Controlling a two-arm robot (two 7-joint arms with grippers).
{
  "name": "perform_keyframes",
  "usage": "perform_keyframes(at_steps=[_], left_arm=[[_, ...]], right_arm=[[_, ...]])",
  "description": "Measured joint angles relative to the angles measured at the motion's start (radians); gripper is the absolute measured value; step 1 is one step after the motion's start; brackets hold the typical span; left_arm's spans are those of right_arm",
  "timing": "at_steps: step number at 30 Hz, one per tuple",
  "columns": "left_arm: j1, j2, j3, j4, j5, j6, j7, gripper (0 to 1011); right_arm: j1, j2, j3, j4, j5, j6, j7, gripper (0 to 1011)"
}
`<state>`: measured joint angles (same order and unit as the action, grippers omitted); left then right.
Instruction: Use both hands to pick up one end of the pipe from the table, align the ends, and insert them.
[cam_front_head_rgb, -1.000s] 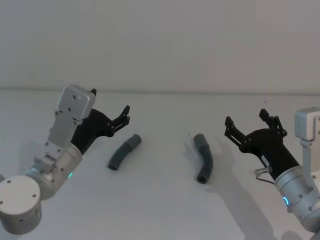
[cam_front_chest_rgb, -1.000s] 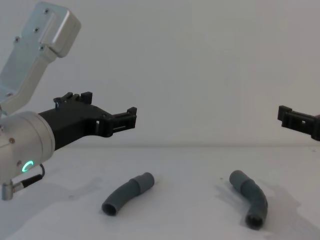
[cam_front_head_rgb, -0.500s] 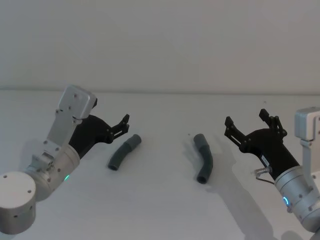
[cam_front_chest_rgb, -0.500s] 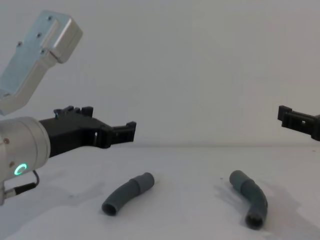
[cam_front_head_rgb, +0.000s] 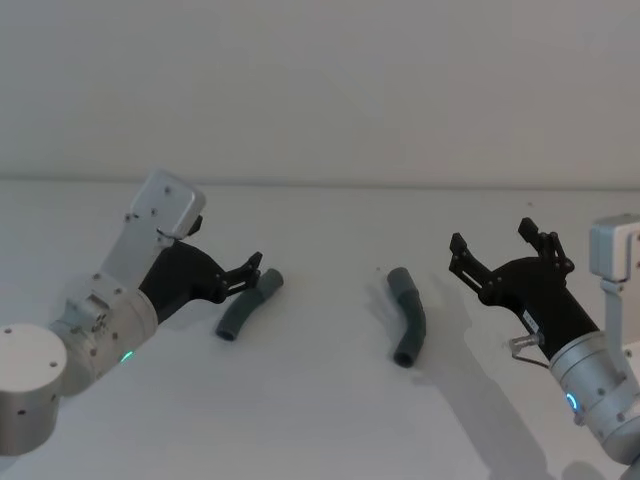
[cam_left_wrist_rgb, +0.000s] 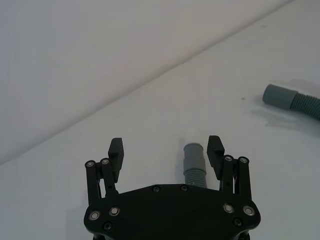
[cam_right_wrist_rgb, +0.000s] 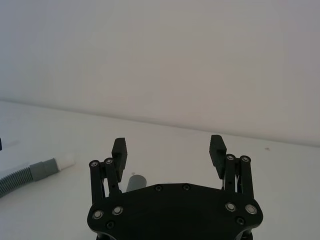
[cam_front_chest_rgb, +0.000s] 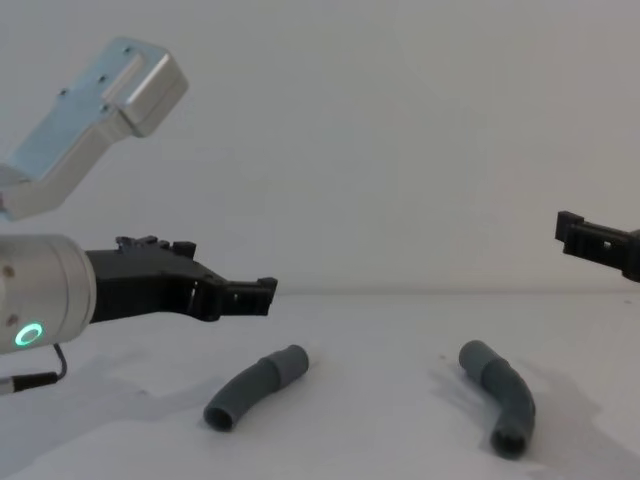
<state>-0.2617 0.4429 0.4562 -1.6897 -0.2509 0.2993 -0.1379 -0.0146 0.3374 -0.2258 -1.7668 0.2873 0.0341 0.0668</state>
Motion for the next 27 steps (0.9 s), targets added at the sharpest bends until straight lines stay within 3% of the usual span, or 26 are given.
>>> perform_keyframes(at_steps=[15, 27], left_arm=[[-0.058, 0.007, 0.026, 0.017, 0.013, 0.103, -0.061, 1001], [-0.079, -0.006, 0.035, 0.044, 0.014, 0.139, -0.092, 1001]], right_arm=[[0.000, 0.000, 0.000, 0.000, 0.000, 0.000, 0.000, 1000], [0.000, 0.000, 0.000, 0.000, 0.000, 0.000, 0.000, 1000]])
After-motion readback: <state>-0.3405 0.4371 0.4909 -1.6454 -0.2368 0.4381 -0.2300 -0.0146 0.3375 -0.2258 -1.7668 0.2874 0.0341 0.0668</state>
